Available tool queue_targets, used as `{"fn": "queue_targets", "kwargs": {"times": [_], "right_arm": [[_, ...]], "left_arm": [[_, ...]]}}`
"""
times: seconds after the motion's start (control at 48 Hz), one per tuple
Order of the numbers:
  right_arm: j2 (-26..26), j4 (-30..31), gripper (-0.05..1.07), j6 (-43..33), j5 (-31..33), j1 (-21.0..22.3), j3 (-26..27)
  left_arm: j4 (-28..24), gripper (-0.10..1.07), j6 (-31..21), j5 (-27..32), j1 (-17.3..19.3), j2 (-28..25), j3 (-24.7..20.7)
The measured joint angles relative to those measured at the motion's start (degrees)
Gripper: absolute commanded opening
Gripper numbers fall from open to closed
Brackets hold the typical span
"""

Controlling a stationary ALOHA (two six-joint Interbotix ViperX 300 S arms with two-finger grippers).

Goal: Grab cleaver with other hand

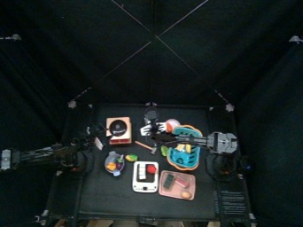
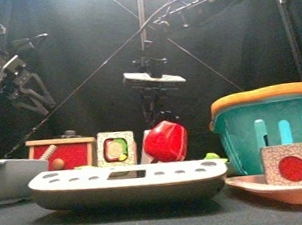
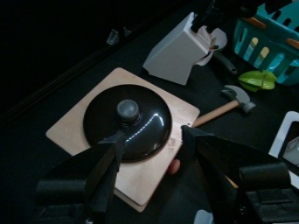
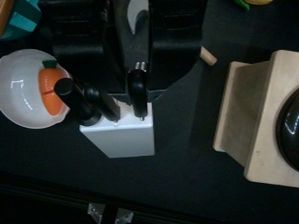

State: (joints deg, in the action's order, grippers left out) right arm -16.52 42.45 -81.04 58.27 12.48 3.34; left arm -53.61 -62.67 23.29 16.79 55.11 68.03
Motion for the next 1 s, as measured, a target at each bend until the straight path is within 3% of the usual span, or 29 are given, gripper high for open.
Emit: {"fn": "queue_targets", "kwargs": {"times": [1.0], "right_arm": [[1.2,4.3,0.49,3.0,7.4,-5.6,3.8]], "left_arm": [[0.0,0.9,0.0,0.0,0.0,-0.1,0.0]]}}
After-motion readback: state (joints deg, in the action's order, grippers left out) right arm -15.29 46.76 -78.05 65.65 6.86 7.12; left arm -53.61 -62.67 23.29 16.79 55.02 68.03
